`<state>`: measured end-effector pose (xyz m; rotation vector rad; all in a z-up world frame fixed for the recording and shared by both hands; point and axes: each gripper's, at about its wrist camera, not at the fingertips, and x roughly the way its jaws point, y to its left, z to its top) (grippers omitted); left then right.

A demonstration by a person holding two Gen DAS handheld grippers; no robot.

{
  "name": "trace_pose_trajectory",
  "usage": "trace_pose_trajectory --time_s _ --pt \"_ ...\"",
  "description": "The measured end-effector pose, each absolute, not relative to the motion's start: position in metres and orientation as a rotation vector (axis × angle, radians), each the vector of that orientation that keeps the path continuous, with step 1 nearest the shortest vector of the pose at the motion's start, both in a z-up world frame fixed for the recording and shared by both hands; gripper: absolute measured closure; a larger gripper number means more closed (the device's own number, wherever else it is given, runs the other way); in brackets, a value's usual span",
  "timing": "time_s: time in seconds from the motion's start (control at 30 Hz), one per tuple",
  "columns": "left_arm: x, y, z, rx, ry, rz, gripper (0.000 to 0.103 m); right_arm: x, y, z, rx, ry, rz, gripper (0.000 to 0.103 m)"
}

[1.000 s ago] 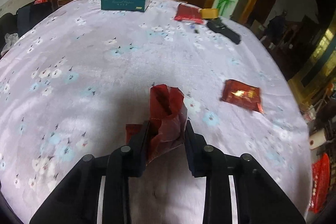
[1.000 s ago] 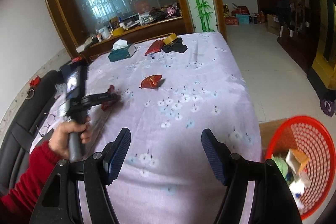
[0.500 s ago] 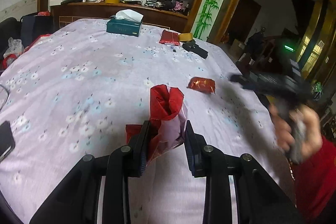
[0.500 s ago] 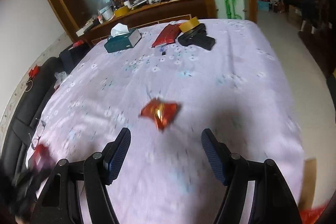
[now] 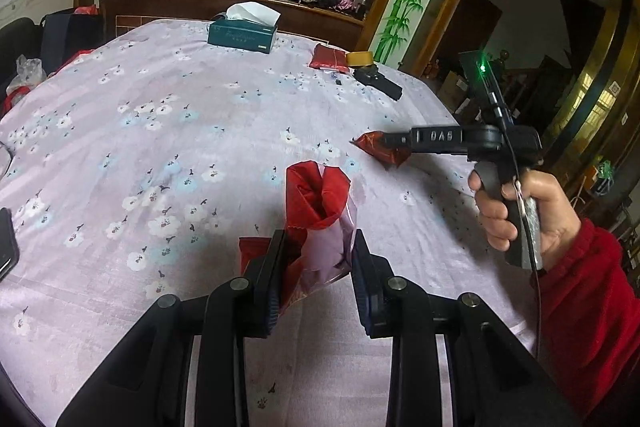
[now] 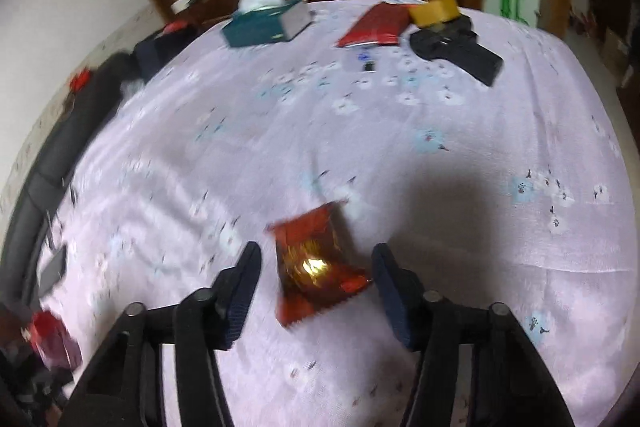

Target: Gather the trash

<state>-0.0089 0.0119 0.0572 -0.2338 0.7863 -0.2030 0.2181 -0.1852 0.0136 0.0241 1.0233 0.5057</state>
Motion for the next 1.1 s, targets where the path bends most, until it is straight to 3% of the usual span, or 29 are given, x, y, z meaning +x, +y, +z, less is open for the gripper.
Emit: trace_pose_trajectory --time_s 0.33,0.53,1.1 --pt "-0.01 0.007 0.056 -0.213 0.785 -0.187 0.074 0.209 -0.163 0.003 -0.125 1.007 0.398 0.054" --pt "-0.018 0.006 0.06 -0.199 0.762 -0.171 0.074 0.188 -0.167 0.011 -0.086 0.973 0.348 0.064" --pt "-0.072 -0.033 0.061 -0.097 0.703 -0.191 0.074 -0.033 -0.216 0.065 0.035 0.797 0.283 0.063"
